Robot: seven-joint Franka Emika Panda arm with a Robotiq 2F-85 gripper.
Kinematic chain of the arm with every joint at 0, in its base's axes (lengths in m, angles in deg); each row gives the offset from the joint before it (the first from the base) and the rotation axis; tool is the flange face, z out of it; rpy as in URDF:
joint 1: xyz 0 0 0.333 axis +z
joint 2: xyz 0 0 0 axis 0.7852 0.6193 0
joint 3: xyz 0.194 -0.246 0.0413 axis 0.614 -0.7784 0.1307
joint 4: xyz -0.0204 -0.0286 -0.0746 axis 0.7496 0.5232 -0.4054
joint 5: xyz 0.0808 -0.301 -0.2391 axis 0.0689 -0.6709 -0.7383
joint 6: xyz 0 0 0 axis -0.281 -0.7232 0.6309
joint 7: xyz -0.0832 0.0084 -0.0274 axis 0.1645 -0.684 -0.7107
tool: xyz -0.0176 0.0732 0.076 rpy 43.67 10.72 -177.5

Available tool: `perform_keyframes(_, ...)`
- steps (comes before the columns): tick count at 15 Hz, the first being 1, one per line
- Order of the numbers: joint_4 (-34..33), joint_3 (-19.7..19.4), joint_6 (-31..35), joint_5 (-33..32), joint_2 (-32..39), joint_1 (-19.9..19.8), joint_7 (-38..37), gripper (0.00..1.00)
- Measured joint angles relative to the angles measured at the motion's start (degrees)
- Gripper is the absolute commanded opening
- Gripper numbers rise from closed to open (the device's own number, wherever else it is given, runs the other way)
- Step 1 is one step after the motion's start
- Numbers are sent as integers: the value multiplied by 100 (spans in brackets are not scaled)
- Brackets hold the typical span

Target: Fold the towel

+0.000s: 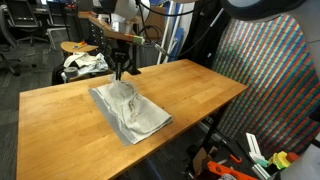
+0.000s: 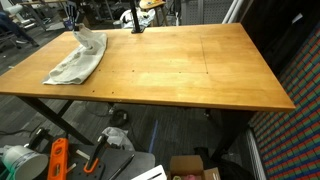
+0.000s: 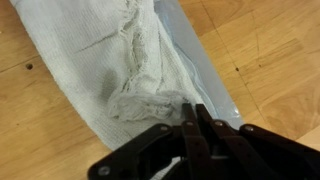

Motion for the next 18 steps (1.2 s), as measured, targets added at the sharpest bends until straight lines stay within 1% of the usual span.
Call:
perform_keyframes(5,-47,-3,50,0,12,149,-667,8)
perform_keyframes(8,-226,-9,71,0,90,165,-1067,9)
perform_keyframes(13,-785,-38,93,0,450,145,-1605,8)
perform_keyframes(18,-1397,-31,92,0,911,134,-1884,9)
